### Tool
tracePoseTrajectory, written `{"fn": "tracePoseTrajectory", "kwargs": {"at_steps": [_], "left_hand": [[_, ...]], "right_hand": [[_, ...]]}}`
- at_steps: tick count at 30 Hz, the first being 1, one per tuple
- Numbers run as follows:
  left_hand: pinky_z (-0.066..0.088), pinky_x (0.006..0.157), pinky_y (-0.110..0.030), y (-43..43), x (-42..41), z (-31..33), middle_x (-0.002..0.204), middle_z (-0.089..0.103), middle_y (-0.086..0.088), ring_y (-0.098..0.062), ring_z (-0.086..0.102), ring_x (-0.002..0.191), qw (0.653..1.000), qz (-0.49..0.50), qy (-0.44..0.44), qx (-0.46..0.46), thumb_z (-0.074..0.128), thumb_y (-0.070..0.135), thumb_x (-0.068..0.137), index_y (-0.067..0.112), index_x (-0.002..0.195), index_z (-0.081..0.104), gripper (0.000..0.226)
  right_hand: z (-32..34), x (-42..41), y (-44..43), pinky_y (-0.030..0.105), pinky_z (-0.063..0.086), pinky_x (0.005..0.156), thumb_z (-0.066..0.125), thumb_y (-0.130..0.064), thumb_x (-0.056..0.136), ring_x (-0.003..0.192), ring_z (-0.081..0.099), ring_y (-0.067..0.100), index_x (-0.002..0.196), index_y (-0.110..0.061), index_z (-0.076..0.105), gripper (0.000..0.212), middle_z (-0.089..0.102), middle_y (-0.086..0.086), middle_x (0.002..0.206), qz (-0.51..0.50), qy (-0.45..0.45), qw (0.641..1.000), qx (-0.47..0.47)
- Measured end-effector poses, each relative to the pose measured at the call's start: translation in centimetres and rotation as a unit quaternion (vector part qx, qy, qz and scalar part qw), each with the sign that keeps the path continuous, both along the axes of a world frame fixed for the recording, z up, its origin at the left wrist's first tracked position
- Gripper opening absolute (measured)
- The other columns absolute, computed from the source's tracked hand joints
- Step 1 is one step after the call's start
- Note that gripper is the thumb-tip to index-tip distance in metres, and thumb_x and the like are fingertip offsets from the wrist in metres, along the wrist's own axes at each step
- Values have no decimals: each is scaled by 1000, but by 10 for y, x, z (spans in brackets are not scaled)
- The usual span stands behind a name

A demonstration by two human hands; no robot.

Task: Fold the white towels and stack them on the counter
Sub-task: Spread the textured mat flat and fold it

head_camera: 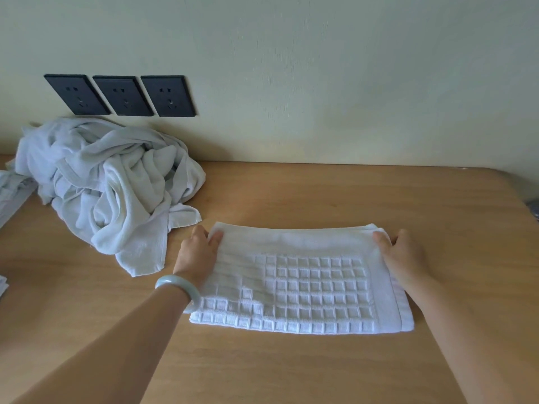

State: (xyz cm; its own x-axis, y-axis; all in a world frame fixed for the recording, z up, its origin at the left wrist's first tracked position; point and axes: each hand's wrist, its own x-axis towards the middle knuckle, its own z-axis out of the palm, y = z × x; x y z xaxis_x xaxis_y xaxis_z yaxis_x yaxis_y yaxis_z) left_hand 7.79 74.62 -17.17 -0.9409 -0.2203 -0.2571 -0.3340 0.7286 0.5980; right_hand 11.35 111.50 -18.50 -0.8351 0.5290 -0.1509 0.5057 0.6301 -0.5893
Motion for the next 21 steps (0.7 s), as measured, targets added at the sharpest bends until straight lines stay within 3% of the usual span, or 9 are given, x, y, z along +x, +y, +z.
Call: {"fn": "tracePoseTrajectory", "kwargs": {"at_steps": [3, 7, 10, 12, 14, 16, 21], "left_hand": [[39, 69, -36, -2, 2, -1, 86, 56, -5, -24, 53, 79, 1000, -19, 2, 4, 44, 41, 101, 8, 99, 47, 33], [41, 68, -37, 0, 6, -1, 84, 56, -5, -23, 54, 77, 999, -25, 20, 13, 41, 37, 102, 10, 99, 47, 29], [41, 67, -38, 1, 10, 1, 81, 56, -6, -21, 53, 73, 999, -28, 28, 22, 37, 36, 104, 10, 98, 47, 29], [42, 67, -38, -1, 10, 1, 81, 57, -7, -21, 54, 73, 998, -37, 35, 23, 35, 36, 104, 10, 98, 47, 29], [44, 69, -39, -4, 8, 0, 82, 58, -8, -23, 56, 74, 998, -38, 39, 27, 35, 36, 104, 10, 98, 47, 29], [45, 71, -39, -4, 8, -1, 82, 58, -8, -26, 56, 76, 998, -30, 43, 29, 34, 36, 104, 10, 98, 48, 30], [46, 74, -41, -3, 6, -3, 83, 57, -10, -31, 56, 79, 999, -21, 40, 14, 34, 36, 104, 12, 97, 47, 29]], "right_hand": [[6, 7, 5, 30, 33, 51, 55, -29, 94, 61, 49, 19, 81, -11, 48, 23, 54, 4, 72, 69, 31, 996, 46], [16, 5, 13, 28, 32, 55, 71, -10, 82, 68, 46, 24, 66, -17, 42, 34, 48, 2, 81, 167, 100, 971, 140], [26, -1, 15, 23, 35, 79, 73, 0, 78, 99, 54, 19, 68, -14, 46, 32, 56, 0, 109, 262, 157, 948, 86], [26, -10, 18, 26, 33, 93, 67, -3, 85, 116, 49, 9, 71, -13, 45, 28, 55, -9, 125, 268, 104, 957, -28], [18, -19, 21, 27, 37, 76, 61, -9, 91, 95, 54, 10, 74, -12, 44, 23, 60, -10, 102, 220, 46, 967, -117], [8, -23, 23, 30, 31, 61, 60, -14, 92, 72, 45, 17, 76, -12, 46, 22, 50, -3, 75, 170, 34, 977, -126], [3, -19, 13, 30, 35, 59, 64, -8, 88, 65, 45, 17, 77, -9, 50, 18, 52, 2, 71, 121, 72, 987, -76]]}}
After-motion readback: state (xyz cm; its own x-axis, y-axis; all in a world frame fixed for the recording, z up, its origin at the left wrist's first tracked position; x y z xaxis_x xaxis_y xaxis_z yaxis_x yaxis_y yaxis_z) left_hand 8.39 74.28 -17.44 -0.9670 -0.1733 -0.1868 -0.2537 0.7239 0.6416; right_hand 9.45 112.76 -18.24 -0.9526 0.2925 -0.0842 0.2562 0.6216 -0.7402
